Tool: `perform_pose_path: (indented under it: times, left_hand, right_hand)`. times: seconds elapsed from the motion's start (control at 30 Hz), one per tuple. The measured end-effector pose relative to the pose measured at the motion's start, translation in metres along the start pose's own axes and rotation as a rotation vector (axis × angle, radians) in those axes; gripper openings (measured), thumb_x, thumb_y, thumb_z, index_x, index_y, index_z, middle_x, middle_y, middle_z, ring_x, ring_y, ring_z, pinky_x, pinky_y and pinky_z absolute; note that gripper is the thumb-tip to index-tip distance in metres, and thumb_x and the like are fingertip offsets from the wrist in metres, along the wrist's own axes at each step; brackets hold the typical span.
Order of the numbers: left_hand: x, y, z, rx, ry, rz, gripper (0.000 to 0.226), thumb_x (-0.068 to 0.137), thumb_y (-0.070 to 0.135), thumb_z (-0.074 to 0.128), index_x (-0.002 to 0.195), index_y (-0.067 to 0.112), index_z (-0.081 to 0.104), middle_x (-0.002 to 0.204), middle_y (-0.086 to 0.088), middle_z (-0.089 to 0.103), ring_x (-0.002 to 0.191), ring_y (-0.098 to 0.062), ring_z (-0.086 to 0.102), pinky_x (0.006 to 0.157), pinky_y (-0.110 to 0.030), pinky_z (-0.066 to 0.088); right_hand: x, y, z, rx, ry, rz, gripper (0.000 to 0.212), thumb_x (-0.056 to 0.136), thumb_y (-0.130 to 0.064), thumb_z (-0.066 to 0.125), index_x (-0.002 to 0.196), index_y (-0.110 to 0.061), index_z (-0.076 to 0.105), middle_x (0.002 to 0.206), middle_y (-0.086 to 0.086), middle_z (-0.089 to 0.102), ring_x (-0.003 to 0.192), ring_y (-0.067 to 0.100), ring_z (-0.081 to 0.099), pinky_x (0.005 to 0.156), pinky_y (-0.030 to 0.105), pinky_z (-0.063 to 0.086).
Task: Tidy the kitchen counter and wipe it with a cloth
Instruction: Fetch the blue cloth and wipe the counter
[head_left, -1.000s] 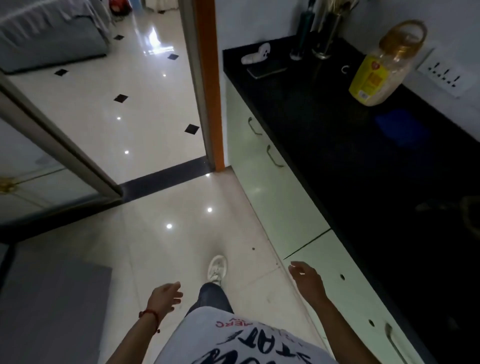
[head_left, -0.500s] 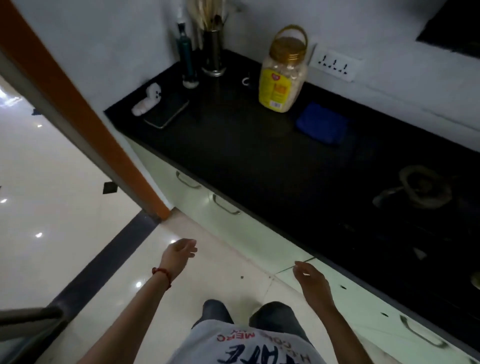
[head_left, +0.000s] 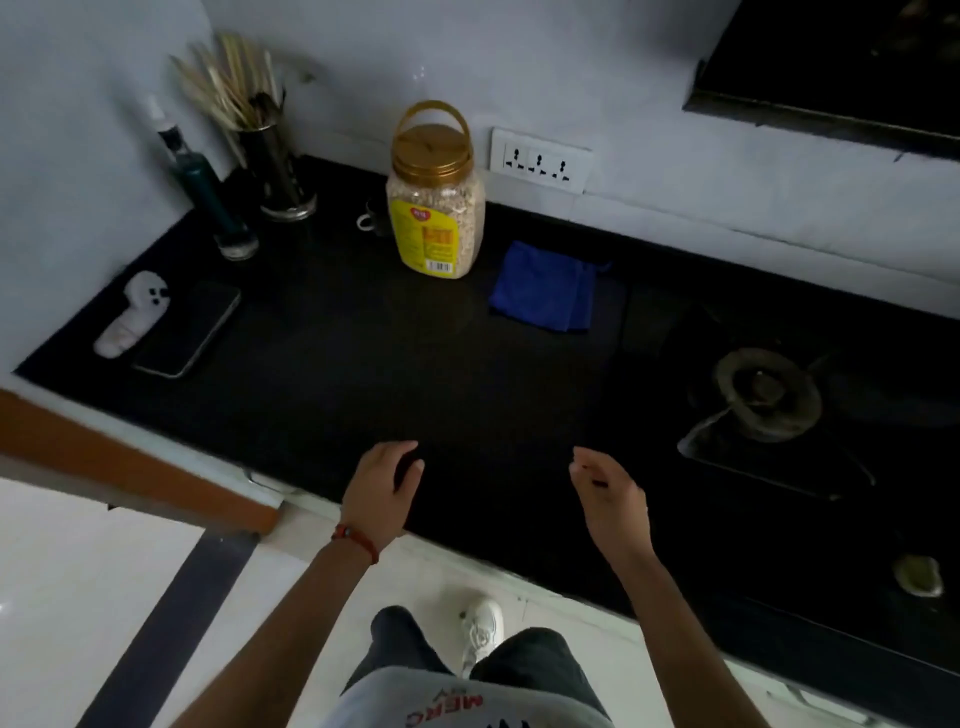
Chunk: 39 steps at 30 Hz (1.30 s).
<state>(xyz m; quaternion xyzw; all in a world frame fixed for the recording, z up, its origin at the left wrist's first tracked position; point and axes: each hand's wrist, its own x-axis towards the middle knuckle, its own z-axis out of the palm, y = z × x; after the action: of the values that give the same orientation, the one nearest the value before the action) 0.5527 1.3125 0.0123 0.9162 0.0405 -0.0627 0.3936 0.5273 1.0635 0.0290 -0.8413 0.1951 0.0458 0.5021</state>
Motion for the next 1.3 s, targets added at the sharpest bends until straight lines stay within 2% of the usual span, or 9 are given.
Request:
perform_pose_path:
  times: [0.07,0.2,0.4,0.6,0.67,0.83,0.97,1.2,1.3]
  left_hand:
    - [0.022,0.000,0.006,0.138,-0.011,0.025,0.037,0.090,0.021,0.051,0.125,0.009,0.051,0.133,-0.014,0.050,0.127,-0.027,0.042,0.106,-0.038,0.035]
    - [0.056,-0.010,0.021,0.453,-0.119,0.090,0.050,0.092,0.035,0.042,0.137,0.015,0.036,0.151,-0.008,0.028,0.141,-0.025,0.021,0.114,-0.044,0.020]
    - [0.075,-0.034,0.028,0.660,-0.207,0.138,0.063,0.090,0.054,0.005,0.136,0.022,0.033,0.146,-0.006,0.039,0.135,-0.027,0.036,0.107,-0.046,0.025]
    - [0.077,-0.038,0.031,0.657,-0.209,0.137,0.061,0.090,0.054,0.005,0.137,0.024,0.032,0.147,-0.004,0.038,0.135,-0.024,0.033,0.109,-0.045,0.024]
    - [0.078,-0.038,0.031,0.658,-0.207,0.140,0.061,0.091,0.053,0.006,0.137,0.024,0.032,0.146,-0.004,0.038,0.135,-0.024,0.033,0.109,-0.046,0.024]
    - [0.078,-0.040,0.031,0.664,-0.205,0.148,0.059,0.091,0.053,0.007,0.137,0.024,0.032,0.146,-0.004,0.038,0.136,-0.021,0.027,0.113,-0.040,0.013]
    - [0.079,-0.039,0.029,0.662,-0.226,0.144,0.059,0.092,0.052,0.009,0.136,0.023,0.034,0.145,-0.004,0.040,0.134,-0.022,0.030,0.110,-0.039,0.012]
    - [0.078,-0.038,0.029,0.640,-0.217,0.140,0.059,0.092,0.052,0.009,0.135,0.022,0.035,0.143,-0.005,0.042,0.133,-0.024,0.034,0.112,-0.042,0.019]
    - [0.079,-0.036,0.027,0.639,-0.231,0.131,0.061,0.091,0.053,0.006,0.134,0.022,0.036,0.142,-0.006,0.044,0.132,-0.025,0.039,0.107,-0.047,0.028]
  right_hand:
    - [0.023,-0.011,0.006,-0.041,0.010,-0.015,0.032,0.090,-0.024,0.054,0.121,-0.016,0.056,0.115,-0.001,0.061,0.101,0.008,0.056,0.076,0.001,0.040]
    - [0.070,-0.026,0.021,-0.182,0.034,-0.014,0.037,0.091,-0.030,0.051,0.127,-0.022,0.049,0.130,0.001,0.053,0.118,0.015,0.051,0.100,0.033,0.045]
    - [0.149,-0.042,0.049,-0.386,0.106,-0.091,0.043,0.091,-0.027,0.049,0.133,-0.020,0.040,0.141,0.004,0.042,0.130,0.019,0.039,0.106,0.037,0.040]
    - [0.236,-0.057,0.070,-0.649,0.001,-0.269,0.059,0.091,-0.033,0.049,0.143,-0.018,0.022,0.155,0.006,0.016,0.144,0.023,0.010,0.117,0.042,0.016]
    - [0.253,-0.057,0.075,-0.736,-0.034,-0.269,0.061,0.091,-0.038,0.047,0.143,-0.018,0.022,0.155,0.006,0.015,0.144,0.023,0.010,0.117,0.042,0.014]
    - [0.265,-0.055,0.080,-0.906,0.076,-0.362,0.047,0.093,-0.029,0.046,0.135,-0.010,0.038,0.146,0.012,0.036,0.134,0.029,0.033,0.110,0.044,0.030]
    - [0.270,-0.054,0.075,-0.964,0.149,-0.522,0.034,0.074,-0.006,0.071,0.105,0.001,0.061,0.111,0.021,0.065,0.098,0.036,0.064,0.079,0.045,0.055]
    - [0.234,-0.047,0.071,-0.883,0.218,-0.540,0.020,0.073,-0.009,0.072,0.089,-0.001,0.064,0.078,0.015,0.070,0.069,0.030,0.067,0.058,0.034,0.056]
    - [0.198,-0.040,0.070,-0.804,0.225,-0.449,0.019,0.080,-0.013,0.066,0.096,-0.002,0.064,0.082,0.016,0.071,0.074,0.030,0.067,0.062,0.035,0.055]
